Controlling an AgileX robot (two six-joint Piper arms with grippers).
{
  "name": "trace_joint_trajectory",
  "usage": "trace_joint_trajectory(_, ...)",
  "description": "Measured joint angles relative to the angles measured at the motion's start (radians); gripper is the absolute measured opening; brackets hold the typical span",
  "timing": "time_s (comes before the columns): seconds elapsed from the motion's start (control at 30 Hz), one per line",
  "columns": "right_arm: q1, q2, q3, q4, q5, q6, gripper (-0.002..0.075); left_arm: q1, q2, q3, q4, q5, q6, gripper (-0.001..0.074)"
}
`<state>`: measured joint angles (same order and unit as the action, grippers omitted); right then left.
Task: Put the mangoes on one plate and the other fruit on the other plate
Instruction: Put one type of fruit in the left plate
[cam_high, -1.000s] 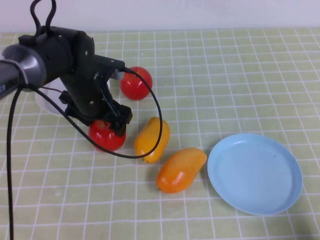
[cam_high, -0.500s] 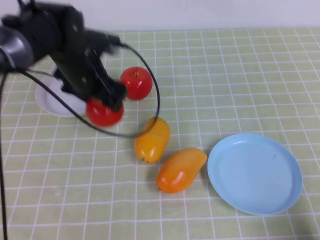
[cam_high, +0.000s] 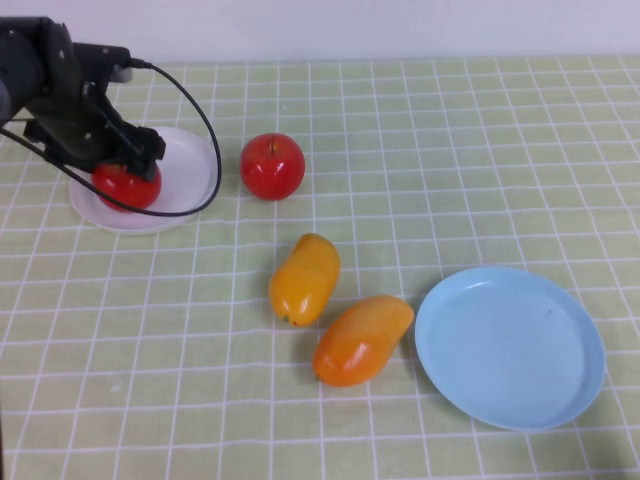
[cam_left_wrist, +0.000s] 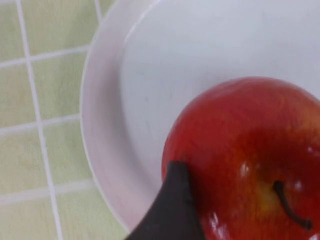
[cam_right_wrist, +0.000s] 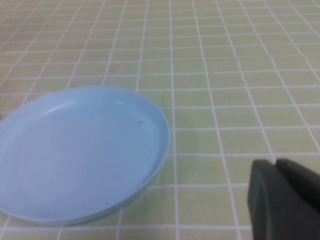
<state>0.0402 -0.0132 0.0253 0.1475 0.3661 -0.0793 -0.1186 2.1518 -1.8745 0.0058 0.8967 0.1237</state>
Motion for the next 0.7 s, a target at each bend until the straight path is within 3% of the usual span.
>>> trace_joint_trajectory(0.27, 0.000, 0.000, 0.000, 0.000, 0.000, 0.000, -0.0016, 0.002, 0.009, -0.024, 0.008, 0.009, 0.007, 0.0573)
trace_joint_trajectory(0.43, 0.000, 0.000, 0.000, 0.000, 0.000, 0.000, -0.0016, 0.002, 0.014, -0.065, 0.014, 0.068, -0.036, 0.0666)
trace_joint_trajectory(0.7, 0.000, 0.000, 0.000, 0.000, 0.000, 0.000, -0.0016, 0.000, -0.067, -0.105, 0.016, 0.110, -0.053, 0.0668)
